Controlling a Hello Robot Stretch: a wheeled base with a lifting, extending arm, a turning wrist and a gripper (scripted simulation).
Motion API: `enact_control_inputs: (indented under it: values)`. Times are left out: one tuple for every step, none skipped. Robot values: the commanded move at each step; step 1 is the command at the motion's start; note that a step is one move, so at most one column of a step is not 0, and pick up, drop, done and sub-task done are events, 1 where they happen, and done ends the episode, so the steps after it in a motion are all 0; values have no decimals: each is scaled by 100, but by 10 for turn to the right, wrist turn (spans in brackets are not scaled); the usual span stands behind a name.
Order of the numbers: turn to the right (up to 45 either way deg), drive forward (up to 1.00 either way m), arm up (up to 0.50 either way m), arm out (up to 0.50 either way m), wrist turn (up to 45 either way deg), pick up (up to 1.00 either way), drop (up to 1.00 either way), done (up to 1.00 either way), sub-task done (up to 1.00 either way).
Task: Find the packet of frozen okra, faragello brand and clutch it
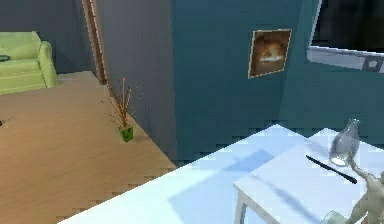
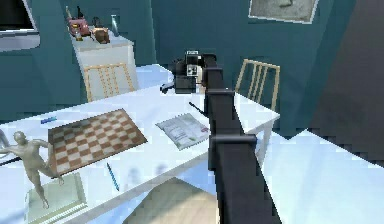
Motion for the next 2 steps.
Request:
enact_control_inputs:
  values:
    - [0, 0, -30, 0, 0, 0, 0, 0, 0]
    - [0, 0, 0, 0, 0, 100, 0, 0, 0]
